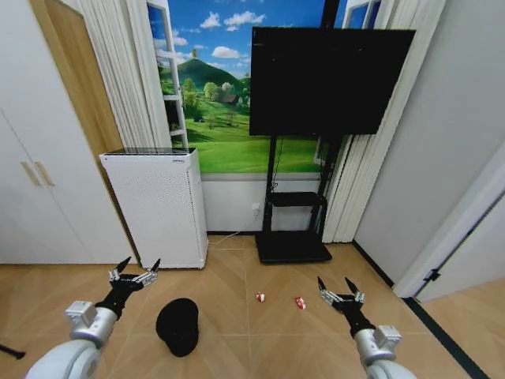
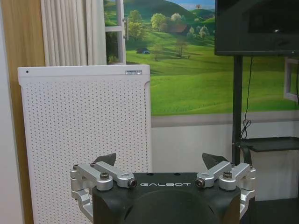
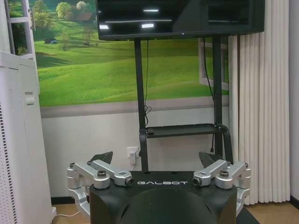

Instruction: Pick up the trash bin and place the garbage on the floor into it.

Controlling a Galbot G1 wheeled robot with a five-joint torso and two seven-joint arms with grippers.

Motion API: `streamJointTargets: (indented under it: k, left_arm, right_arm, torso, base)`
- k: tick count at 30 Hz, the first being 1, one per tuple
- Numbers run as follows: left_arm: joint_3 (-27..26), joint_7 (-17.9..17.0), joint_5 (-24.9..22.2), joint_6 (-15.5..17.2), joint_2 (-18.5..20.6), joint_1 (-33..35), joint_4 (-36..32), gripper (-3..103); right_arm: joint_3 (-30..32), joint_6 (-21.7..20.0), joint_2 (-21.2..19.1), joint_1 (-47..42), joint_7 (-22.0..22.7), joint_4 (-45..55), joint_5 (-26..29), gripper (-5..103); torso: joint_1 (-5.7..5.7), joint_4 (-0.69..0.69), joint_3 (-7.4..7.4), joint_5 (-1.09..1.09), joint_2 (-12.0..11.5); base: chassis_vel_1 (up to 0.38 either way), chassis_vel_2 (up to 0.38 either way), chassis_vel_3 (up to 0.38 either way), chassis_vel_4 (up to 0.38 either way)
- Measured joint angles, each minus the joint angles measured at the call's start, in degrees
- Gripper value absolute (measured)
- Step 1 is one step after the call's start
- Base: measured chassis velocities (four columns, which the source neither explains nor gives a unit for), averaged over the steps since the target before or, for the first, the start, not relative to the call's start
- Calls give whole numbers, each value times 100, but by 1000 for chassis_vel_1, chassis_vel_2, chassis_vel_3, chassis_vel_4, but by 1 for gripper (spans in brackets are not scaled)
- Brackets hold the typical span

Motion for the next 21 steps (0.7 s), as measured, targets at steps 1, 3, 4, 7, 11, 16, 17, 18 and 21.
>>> streamJointTargets:
  k: [1,3,4,7,11,16,17,18,21]
  left_arm:
    - [0,0,0,0,0,0,0,100]
    - [-3,2,3,0,-9,0,0,100]
    - [-4,1,3,0,-10,-1,0,100]
    - [-1,-1,6,0,-12,-3,1,100]
    - [6,-1,20,0,-22,-6,12,100]
    - [13,-3,65,0,-32,-7,35,100]
    - [14,-1,101,24,-32,-7,40,100]
    - [14,0,132,90,-28,-7,32,100]
    - [18,0,143,120,-26,-8,25,100]
  right_arm:
    - [0,0,0,0,0,0,0,100]
    - [-3,0,-9,19,-2,-20,0,100]
    - [-4,0,-10,25,-3,-22,0,100]
    - [-12,0,-9,30,-5,-29,1,100]
    - [-20,-2,-10,30,-10,-44,1,100]
    - [-28,14,-13,43,-6,-80,33,100]
    - [-33,26,-12,52,-2,-87,62,100]
    - [-32,20,-11,60,-13,-86,64,100]
    - [-31,19,-7,62,-13,-82,69,100]
  torso:
    - [0,0,0,0,0]
    - [-1,0,-1,4,0]
    - [-1,0,-1,4,0]
    - [1,0,1,3,0]
    - [0,0,-1,1,0]
    - [0,0,-1,1,1]
    - [1,0,1,1,0]
    - [2,0,1,5,-1]
    - [3,0,1,2,-1]
  base:
    - [-148,167,186,-199]
    - [-172,199,189,-187]
    - [-207,215,190,-178]
    - [-202,203,185,-179]
    - [-179,176,182,-181]
    - [-195,187,191,-177]
    - [-153,159,202,-155]
    - [-133,141,153,-125]
    - [-133,95,133,-125]
